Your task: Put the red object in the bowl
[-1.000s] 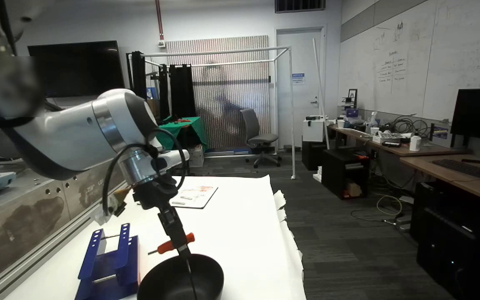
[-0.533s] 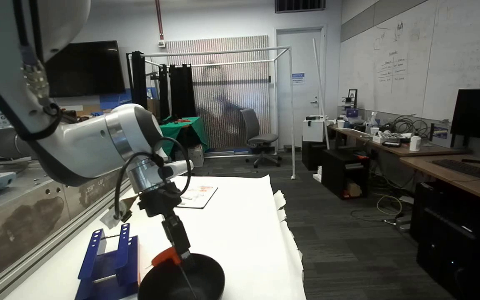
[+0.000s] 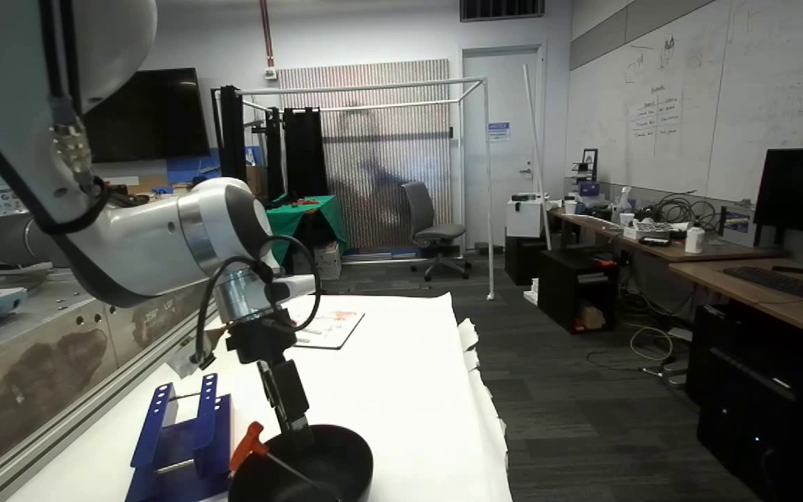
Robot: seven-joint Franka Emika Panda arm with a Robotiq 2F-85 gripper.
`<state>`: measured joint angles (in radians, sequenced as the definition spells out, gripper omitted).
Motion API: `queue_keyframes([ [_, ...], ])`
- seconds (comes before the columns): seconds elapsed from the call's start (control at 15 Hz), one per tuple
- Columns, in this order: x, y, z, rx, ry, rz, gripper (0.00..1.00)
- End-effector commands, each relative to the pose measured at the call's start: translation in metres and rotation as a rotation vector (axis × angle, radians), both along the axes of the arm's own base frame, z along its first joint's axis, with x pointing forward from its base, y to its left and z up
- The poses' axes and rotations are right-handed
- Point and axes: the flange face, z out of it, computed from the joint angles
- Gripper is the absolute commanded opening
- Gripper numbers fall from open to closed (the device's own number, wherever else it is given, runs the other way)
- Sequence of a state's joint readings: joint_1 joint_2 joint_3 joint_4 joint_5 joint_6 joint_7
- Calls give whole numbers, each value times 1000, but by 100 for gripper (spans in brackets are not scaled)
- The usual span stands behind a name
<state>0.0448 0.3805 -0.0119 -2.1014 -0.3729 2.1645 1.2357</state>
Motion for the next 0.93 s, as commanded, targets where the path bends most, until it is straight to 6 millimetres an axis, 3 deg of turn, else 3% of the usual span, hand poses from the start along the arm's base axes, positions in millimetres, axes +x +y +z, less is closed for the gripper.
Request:
queue_keyframes([
  [0.0,5,-4,22,56,-20,24,100],
  [0.27,-4,-6,63,182,-151,146,100],
  [0.67,-40,-1,125,390,-287,300,100],
  [0.8,-54,1,139,429,-300,343,100],
  [0.87,-33,-1,122,397,-256,293,100],
])
